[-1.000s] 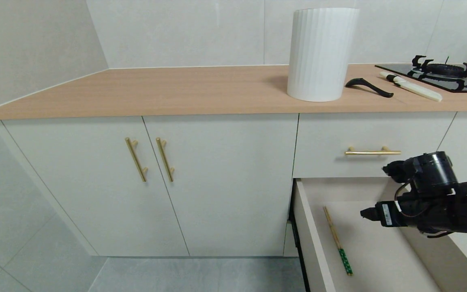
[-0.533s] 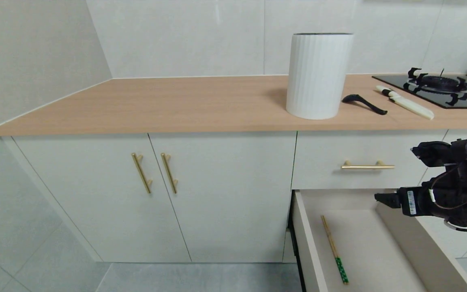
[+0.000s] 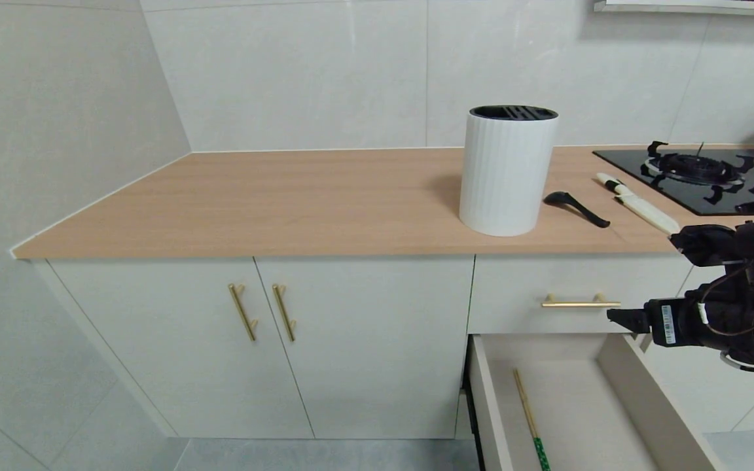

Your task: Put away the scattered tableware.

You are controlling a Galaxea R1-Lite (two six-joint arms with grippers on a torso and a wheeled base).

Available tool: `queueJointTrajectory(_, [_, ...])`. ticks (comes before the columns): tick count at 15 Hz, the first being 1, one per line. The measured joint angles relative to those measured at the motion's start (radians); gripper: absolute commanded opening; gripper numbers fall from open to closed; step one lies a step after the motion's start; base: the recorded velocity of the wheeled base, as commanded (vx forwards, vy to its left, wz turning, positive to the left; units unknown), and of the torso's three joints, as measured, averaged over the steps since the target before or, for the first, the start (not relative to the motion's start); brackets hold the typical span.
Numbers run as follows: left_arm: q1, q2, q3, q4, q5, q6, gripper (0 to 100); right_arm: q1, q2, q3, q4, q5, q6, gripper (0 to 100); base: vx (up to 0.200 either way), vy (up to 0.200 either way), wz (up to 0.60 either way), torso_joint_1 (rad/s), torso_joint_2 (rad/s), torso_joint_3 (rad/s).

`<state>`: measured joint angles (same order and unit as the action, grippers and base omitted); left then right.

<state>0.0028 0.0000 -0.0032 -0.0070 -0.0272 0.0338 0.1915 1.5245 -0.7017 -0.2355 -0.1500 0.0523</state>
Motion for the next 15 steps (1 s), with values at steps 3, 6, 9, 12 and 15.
queueJointTrajectory(3, [0.0, 0.0, 0.0, -0.001, 0.0, 0.0, 100, 0.0, 0.001, -0.001, 0.0, 0.0, 0.0, 100, 0.0, 0.0, 0.0, 0.178, -0.48, -0.312])
queueJointTrajectory(6, [0.0, 0.0, 0.0, -0.001, 0.0, 0.0, 100, 0.0, 0.009, -0.001, -0.004, 0.0, 0.0, 100, 0.0, 0.0, 0.0, 0.198, -0.49, -0.307])
queueJointTrajectory(9, [0.0, 0.0, 0.0, 0.0, 0.0, 0.0, 100, -0.001, 0.018, -0.008, -0.007, 0.001, -0.002, 100, 0.0, 0.0, 0.0, 0.204, -0.48, -0.29])
queueJointTrajectory(12, [0.0, 0.0, 0.0, 0.0, 0.0, 0.0, 100, -0.023, 0.048, -0.053, -0.007, 0.021, -0.042, 100, 0.0, 0.0, 0.0, 0.064, -0.16, -0.085])
queueJointTrajectory(15, [0.0, 0.0, 0.0, 0.0, 0.0, 0.0, 100, -0.09, 0.144, -0.196, -0.007, 0.141, -0.1, 100, 0.0, 0.0, 0.0, 0.0, 0.0, 0.0])
